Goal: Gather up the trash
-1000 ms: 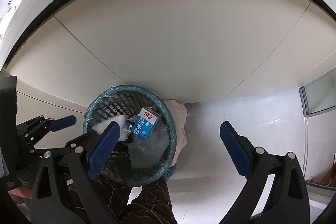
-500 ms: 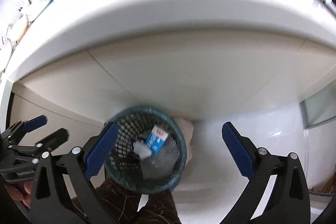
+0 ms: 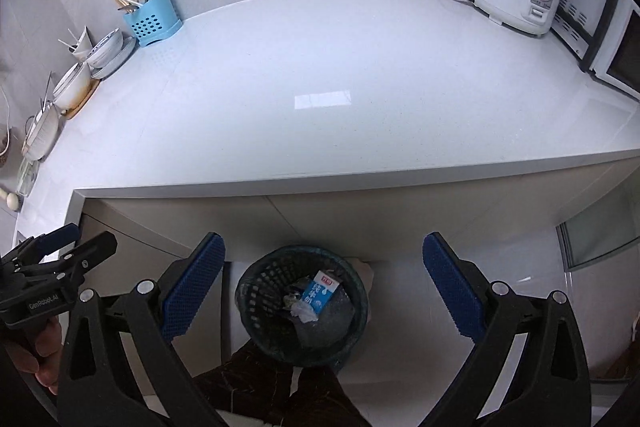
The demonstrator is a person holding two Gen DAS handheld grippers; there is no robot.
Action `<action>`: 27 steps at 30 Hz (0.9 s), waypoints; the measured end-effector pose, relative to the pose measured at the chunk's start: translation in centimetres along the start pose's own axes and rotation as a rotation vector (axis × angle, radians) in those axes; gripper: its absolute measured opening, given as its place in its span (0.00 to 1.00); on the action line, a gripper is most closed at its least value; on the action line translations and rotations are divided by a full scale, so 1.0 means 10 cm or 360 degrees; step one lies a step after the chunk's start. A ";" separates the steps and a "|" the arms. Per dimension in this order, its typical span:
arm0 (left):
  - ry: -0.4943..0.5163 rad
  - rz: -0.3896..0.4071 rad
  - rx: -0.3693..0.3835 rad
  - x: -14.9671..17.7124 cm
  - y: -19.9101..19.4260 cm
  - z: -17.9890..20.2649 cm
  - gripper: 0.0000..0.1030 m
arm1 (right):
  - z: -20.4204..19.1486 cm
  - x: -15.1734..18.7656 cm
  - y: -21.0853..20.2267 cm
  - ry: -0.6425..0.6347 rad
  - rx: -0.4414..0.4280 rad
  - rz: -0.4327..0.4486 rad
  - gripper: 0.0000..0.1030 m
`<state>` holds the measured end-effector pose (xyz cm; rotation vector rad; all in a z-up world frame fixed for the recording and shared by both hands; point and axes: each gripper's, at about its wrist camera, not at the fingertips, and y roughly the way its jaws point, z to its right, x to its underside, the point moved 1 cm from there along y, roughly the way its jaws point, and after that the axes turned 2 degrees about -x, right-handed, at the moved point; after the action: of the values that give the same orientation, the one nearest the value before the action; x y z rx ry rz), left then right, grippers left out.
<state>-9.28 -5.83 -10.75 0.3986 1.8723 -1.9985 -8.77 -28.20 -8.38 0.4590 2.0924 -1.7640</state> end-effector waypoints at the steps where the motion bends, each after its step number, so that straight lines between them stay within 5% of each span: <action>1: -0.0003 -0.0001 0.0006 -0.01 -0.07 0.00 0.94 | -0.03 -0.01 -0.06 -0.0010 0.0004 -0.0004 0.92; 8: 0.0042 0.0009 -0.0003 0.02 -0.38 0.03 0.94 | -0.21 0.03 -0.34 -0.0091 0.0083 -0.0026 0.92; 27: 0.0057 -0.0068 -0.0008 0.22 -0.22 0.05 0.94 | -0.27 0.22 -0.15 -0.0089 0.0105 -0.0146 0.92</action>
<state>-12.16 -6.40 -9.77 0.3987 1.9226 -2.0269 -11.57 -25.75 -7.65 0.3326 2.0516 -1.8801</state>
